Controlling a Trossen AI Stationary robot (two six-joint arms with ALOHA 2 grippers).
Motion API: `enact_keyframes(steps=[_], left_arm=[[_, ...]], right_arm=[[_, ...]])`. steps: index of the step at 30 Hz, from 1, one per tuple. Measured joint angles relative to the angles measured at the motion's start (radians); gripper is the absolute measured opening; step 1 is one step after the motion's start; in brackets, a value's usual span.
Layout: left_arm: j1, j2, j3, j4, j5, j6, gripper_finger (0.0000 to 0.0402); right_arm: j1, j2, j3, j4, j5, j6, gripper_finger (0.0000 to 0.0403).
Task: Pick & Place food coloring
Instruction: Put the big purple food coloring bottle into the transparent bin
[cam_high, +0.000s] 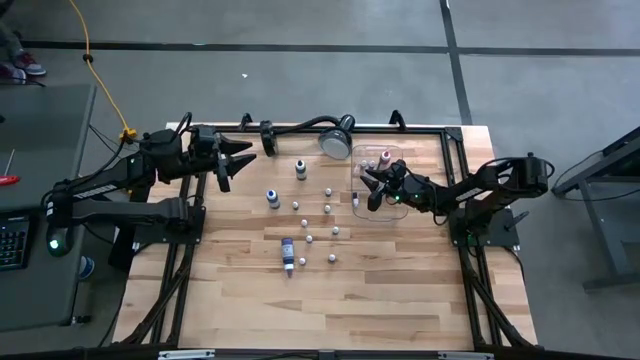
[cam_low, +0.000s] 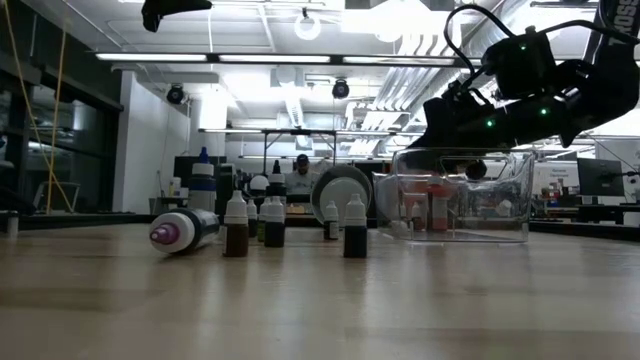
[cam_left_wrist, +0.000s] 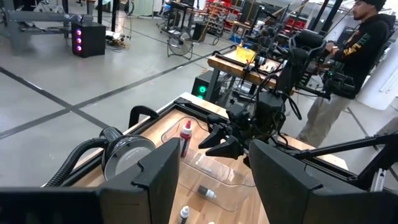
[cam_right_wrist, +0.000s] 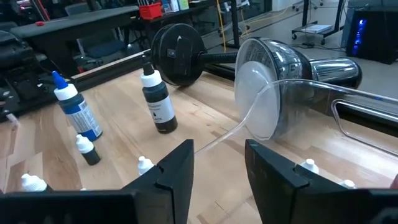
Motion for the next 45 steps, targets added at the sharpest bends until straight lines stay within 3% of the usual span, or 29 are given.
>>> enact_keyframes(steps=[6,13,19,26,33,45], left_arm=[[0.0,0.0,0.0,0.0,0.0,0.0,0.0191],[0.0,0.0,0.001,-0.002,0.0,0.0,0.0191],[0.0,0.0,0.001,-0.015,-0.001,-0.004,0.0191],[0.0,0.0,0.001,-0.014,0.009,-0.026,0.0191],[0.0,0.0,0.001,-0.006,0.012,-0.07,0.0191],[0.0,0.0,0.001,0.005,-0.007,-0.108,0.0191]], right_arm=[[0.0,-0.05,0.0,0.007,0.001,-0.035,0.0133],[0.0,-0.257,0.0,-0.059,0.001,-0.109,0.012],[0.0,-0.54,0.0,-0.312,-0.057,-0.104,0.0088],[0.001,-0.897,0.0,-0.661,-0.162,-0.056,0.0008],[0.008,-1.178,0.0,-1.018,-0.261,0.044,0.0001],[0.185,-1.497,0.0,-1.305,-0.195,0.048,0.0]])
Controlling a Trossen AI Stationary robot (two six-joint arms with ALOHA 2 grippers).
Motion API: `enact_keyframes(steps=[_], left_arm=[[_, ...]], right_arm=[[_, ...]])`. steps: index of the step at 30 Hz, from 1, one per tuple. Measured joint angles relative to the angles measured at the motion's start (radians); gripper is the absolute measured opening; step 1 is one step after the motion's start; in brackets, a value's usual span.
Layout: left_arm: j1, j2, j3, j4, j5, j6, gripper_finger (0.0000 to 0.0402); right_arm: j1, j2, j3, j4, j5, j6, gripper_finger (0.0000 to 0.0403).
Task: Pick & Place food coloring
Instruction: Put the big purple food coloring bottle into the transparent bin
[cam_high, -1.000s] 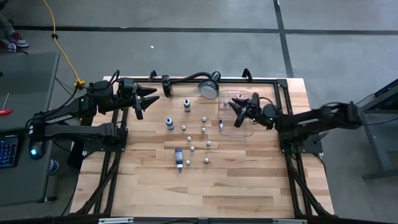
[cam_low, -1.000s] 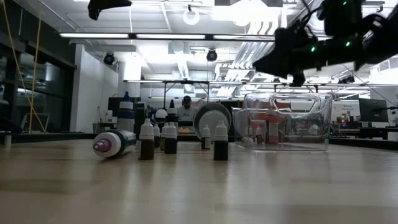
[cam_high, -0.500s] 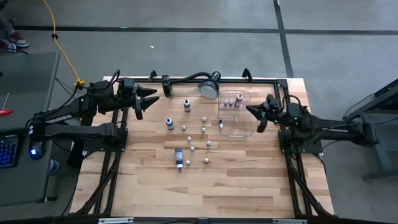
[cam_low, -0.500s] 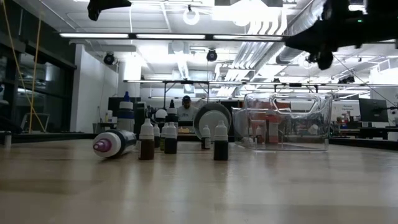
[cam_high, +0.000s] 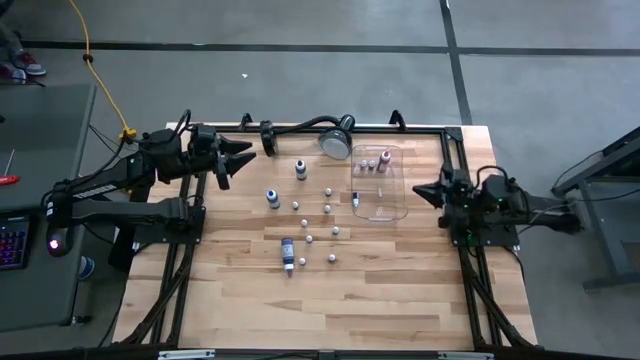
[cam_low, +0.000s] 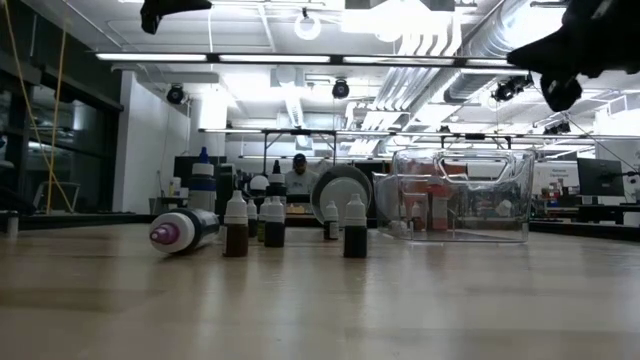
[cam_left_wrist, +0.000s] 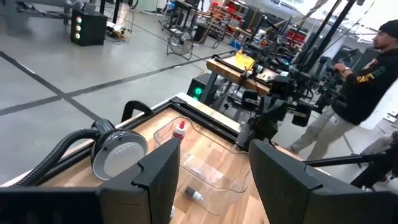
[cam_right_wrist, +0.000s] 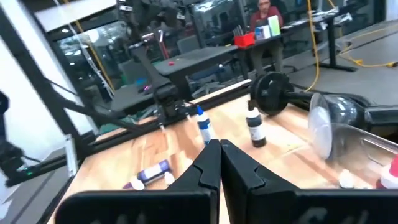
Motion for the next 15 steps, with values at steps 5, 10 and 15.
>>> enact_keyframes(steps=[5,10,15], left_arm=[[0.0,0.0,0.0,-0.004,-0.004,-0.022,0.0191],[0.0,0.0,0.0,-0.022,-0.005,-0.023,0.0191],[0.0,0.0,0.0,-0.028,-0.029,-0.032,0.0191]], right_arm=[[0.083,-0.016,-0.002,-0.026,0.035,-0.003,0.0],[0.166,-0.011,-0.039,-0.024,-0.005,0.034,0.0],[0.257,-0.02,-0.088,0.02,0.113,0.031,0.0]])
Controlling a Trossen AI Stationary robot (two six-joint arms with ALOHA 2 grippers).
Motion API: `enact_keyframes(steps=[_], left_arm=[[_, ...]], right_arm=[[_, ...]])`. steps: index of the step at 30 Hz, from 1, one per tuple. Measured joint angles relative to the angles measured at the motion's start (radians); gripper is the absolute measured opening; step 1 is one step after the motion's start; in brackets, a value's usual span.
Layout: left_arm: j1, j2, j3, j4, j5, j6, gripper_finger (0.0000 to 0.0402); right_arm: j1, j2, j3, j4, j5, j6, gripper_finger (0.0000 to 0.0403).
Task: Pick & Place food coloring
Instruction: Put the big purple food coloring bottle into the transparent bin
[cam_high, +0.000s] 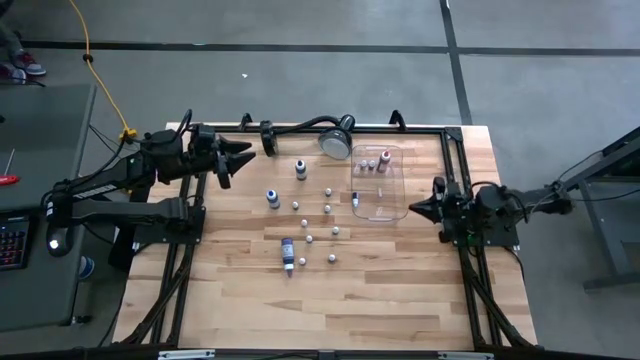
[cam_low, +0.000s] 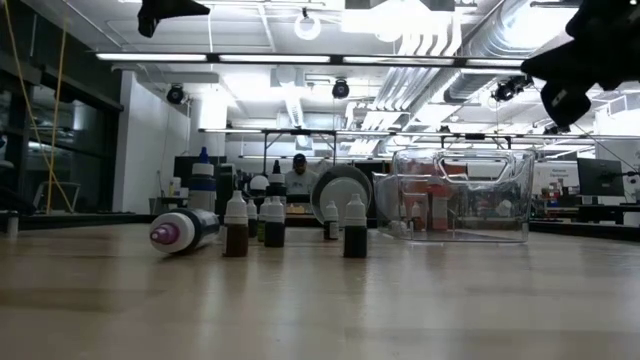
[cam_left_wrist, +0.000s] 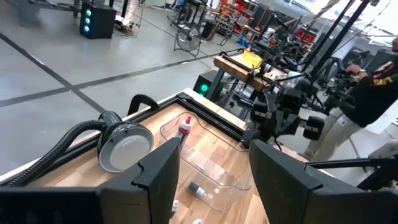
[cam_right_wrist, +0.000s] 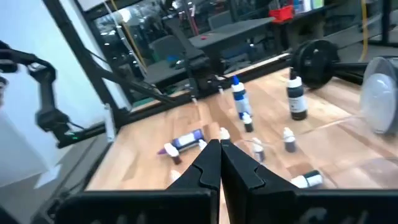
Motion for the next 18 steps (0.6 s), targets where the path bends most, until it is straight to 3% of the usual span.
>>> enact_keyframes(steps=[5,9,18], left_arm=[[0.0,-0.002,0.0,-0.02,-0.016,-0.009,0.0191],[0.0,-0.002,0.0,-0.035,-0.026,-0.019,0.0191],[0.0,-0.002,0.0,-0.042,-0.027,-0.04,0.0191]], right_arm=[[0.066,-0.002,-0.093,0.154,0.091,-0.046,0.0],[0.092,-0.003,-0.153,0.298,0.103,-0.111,0.0],[0.094,-0.003,-0.155,0.285,0.106,-0.252,0.0]])
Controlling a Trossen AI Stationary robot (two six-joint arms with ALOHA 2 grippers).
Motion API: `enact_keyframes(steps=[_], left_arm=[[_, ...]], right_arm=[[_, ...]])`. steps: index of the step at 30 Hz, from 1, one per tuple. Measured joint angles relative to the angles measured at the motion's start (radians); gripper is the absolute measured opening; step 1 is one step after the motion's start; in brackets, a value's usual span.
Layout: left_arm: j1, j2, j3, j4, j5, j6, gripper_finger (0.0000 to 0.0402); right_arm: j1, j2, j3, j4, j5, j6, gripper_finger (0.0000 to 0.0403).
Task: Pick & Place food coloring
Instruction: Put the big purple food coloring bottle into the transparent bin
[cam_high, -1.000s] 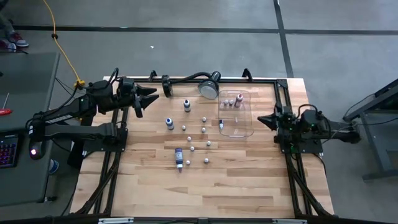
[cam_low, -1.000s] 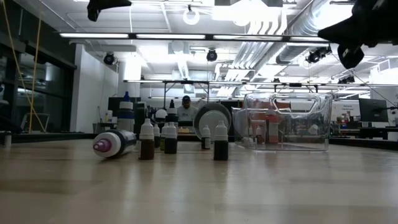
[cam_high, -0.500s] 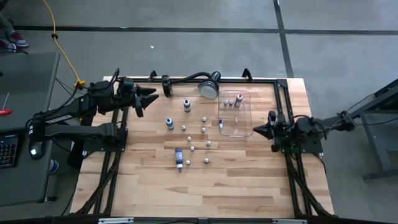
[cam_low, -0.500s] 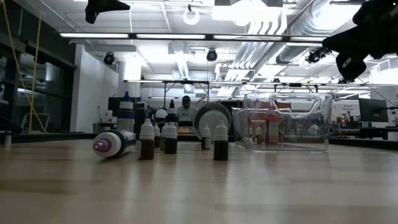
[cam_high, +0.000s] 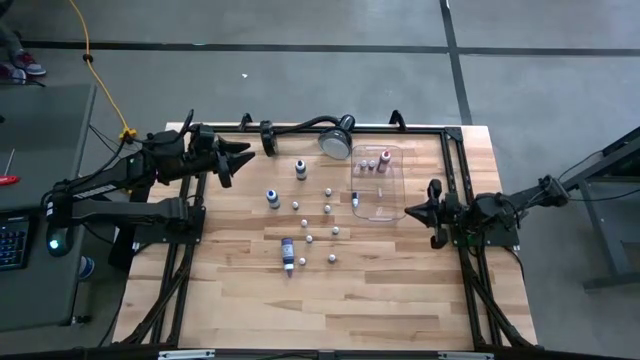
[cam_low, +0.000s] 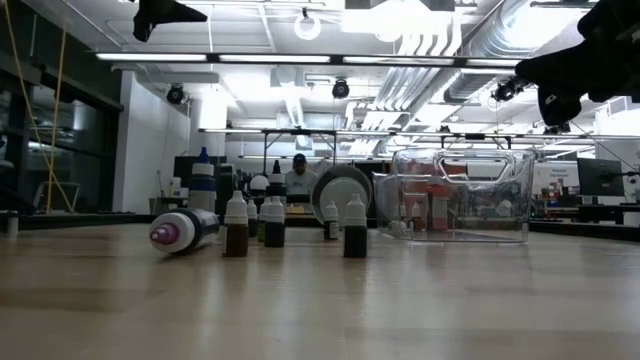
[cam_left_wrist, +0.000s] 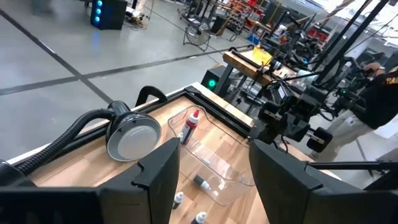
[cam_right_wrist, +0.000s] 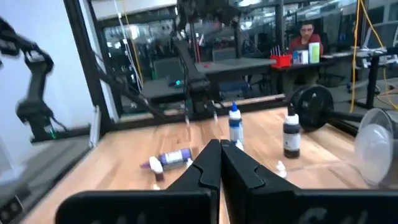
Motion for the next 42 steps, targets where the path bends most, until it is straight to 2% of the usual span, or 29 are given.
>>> enact_keyframes(steps=[8,12,17,19,24,29,34,42], left_arm=[[0.0,0.0,0.0,-0.043,-0.061,0.034,0.0191],[0.0,0.0,0.0,-0.041,-0.054,0.053,0.0191],[0.0,0.002,0.0,-0.065,0.011,0.058,0.0191],[0.0,0.003,-0.001,-0.073,0.034,0.058,0.0191],[0.0,0.002,-0.001,-0.108,0.097,0.047,0.0191],[0.0,0.002,-0.001,-0.132,0.237,0.065,0.0191],[0.0,0.003,-0.001,-0.202,0.361,0.237,0.0191],[0.0,0.036,-0.001,-0.28,0.433,0.463,0.0191]], right_arm=[[-0.051,0.007,0.0,-0.009,-0.037,-0.055,0.0],[-0.12,0.007,0.0,-0.024,-0.136,-0.063,0.0],[-0.23,0.007,0.0,-0.051,-0.303,-0.047,0.0],[-0.268,0.012,0.0,-0.055,-0.336,-0.046,0.0],[-0.338,0.023,0.0,-0.056,-0.337,-0.033,0.0],[-0.369,0.026,-0.001,-0.056,-0.336,-0.01,0.0],[-0.369,0.026,-0.001,-0.056,-0.335,-0.01,0.0],[-0.369,0.026,-0.001,-0.056,-0.334,-0.01,0.0]])
